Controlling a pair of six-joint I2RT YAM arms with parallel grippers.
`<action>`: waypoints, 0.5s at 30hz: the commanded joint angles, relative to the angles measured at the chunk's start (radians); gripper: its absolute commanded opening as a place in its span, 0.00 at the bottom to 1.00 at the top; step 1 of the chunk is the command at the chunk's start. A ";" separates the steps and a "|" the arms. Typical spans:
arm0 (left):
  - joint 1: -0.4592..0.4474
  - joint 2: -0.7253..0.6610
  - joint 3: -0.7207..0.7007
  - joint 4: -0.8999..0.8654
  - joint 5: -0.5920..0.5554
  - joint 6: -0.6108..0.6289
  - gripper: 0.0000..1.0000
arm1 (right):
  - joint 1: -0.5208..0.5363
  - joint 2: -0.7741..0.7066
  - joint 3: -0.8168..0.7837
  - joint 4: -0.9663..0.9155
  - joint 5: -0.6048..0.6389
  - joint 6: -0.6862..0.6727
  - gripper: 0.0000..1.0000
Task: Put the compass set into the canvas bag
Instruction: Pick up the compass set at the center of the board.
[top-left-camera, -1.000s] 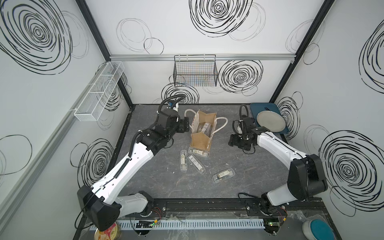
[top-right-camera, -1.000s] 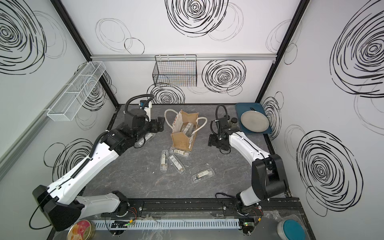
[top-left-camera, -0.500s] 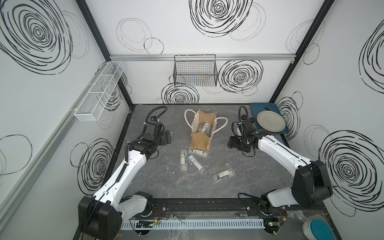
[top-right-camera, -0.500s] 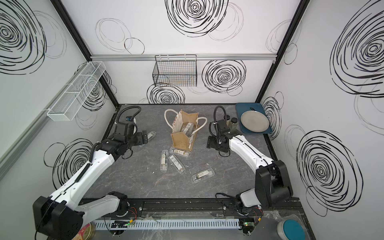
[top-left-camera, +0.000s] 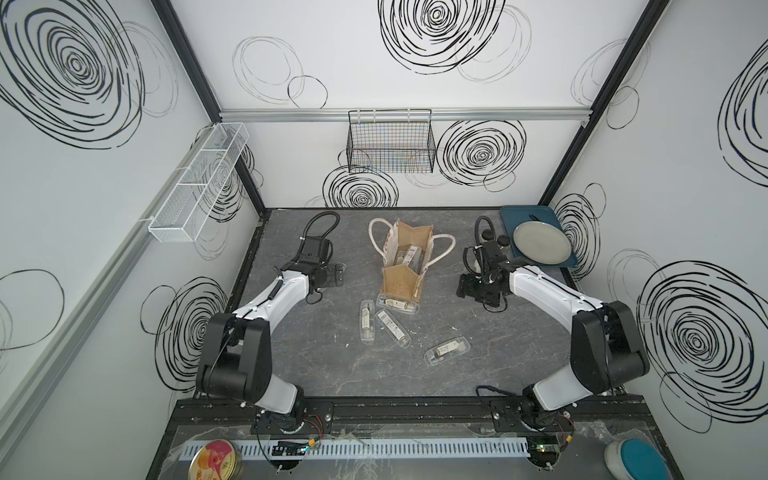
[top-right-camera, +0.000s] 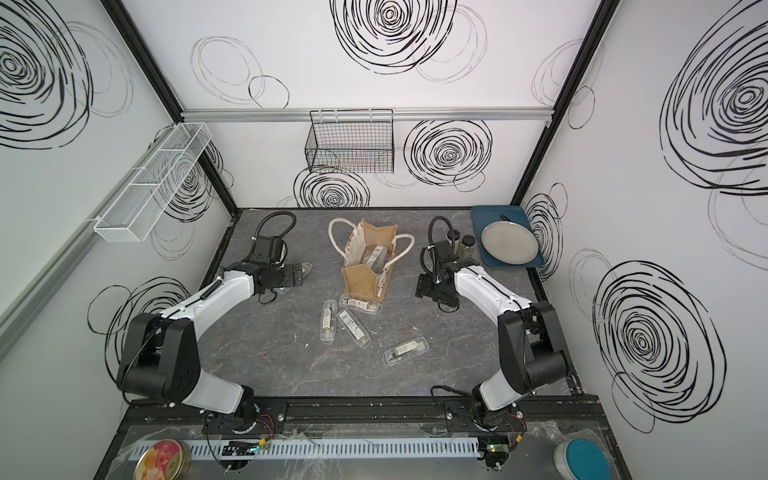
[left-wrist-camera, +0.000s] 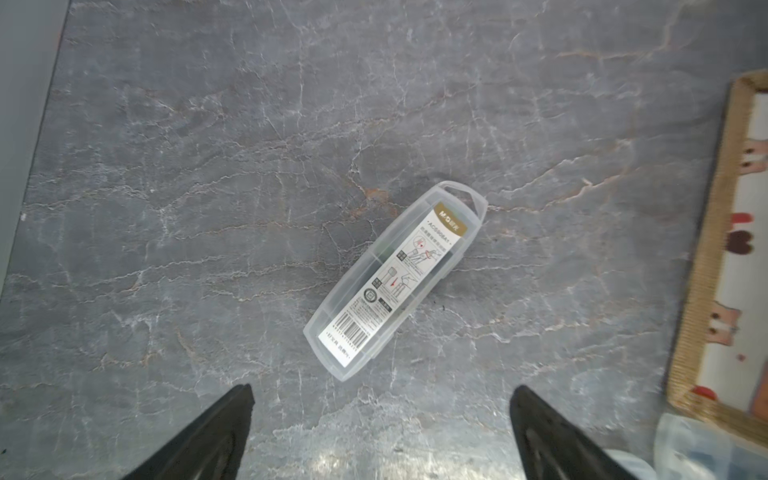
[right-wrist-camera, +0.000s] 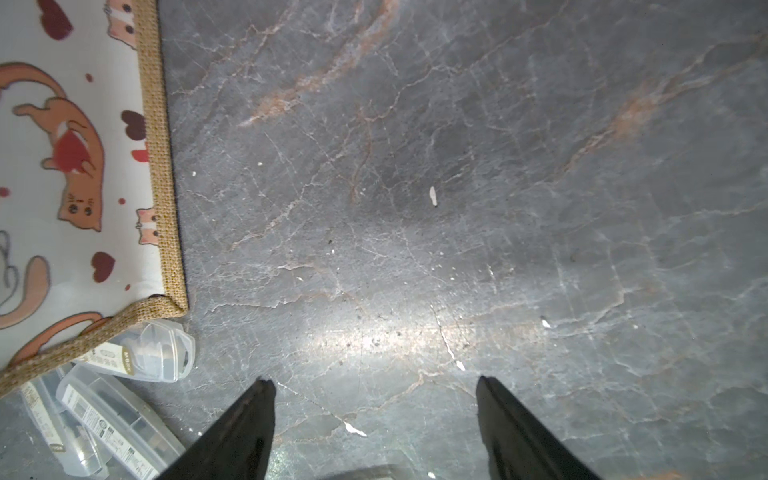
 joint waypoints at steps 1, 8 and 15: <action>0.013 0.070 0.072 0.075 0.014 0.060 0.99 | -0.007 0.027 0.036 -0.012 0.005 0.013 0.80; 0.018 0.257 0.180 0.072 0.003 0.100 1.00 | -0.011 0.044 0.056 -0.035 0.014 0.015 0.81; 0.045 0.337 0.214 0.072 0.031 0.097 1.00 | -0.012 0.037 0.075 -0.062 0.032 0.021 0.82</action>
